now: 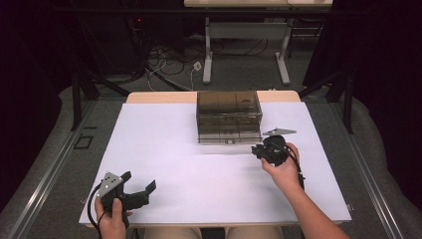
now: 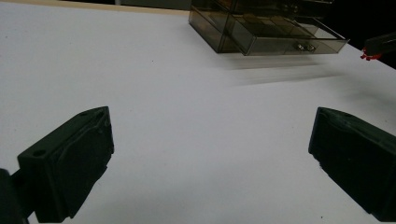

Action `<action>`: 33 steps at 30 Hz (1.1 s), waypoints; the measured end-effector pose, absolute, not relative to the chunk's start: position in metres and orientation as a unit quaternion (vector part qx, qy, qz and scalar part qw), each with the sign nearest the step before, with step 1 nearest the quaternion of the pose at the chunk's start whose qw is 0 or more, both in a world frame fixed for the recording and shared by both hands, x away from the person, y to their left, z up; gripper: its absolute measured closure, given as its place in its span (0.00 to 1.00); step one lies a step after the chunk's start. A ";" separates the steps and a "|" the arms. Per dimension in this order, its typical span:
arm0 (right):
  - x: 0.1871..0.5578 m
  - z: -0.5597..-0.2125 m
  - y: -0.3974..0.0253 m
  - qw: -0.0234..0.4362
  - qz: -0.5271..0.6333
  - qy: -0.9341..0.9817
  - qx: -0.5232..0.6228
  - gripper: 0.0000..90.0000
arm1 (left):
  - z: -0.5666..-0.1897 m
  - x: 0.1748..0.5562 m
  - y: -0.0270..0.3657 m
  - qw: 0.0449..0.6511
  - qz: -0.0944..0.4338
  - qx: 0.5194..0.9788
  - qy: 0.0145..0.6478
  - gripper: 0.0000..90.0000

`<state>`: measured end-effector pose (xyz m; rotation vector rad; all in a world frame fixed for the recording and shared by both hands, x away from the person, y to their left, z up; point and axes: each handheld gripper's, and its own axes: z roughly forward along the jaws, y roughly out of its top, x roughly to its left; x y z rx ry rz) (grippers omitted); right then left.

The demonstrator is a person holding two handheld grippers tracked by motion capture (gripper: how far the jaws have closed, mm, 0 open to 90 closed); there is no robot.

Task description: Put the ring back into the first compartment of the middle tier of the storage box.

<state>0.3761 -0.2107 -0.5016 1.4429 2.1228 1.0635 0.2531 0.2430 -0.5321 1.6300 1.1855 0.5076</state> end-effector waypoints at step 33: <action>0.397 -0.453 -0.201 0.202 0.378 0.759 0.490 0.83 | -0.533 0.254 0.242 0.508 0.212 0.675 0.491 0.00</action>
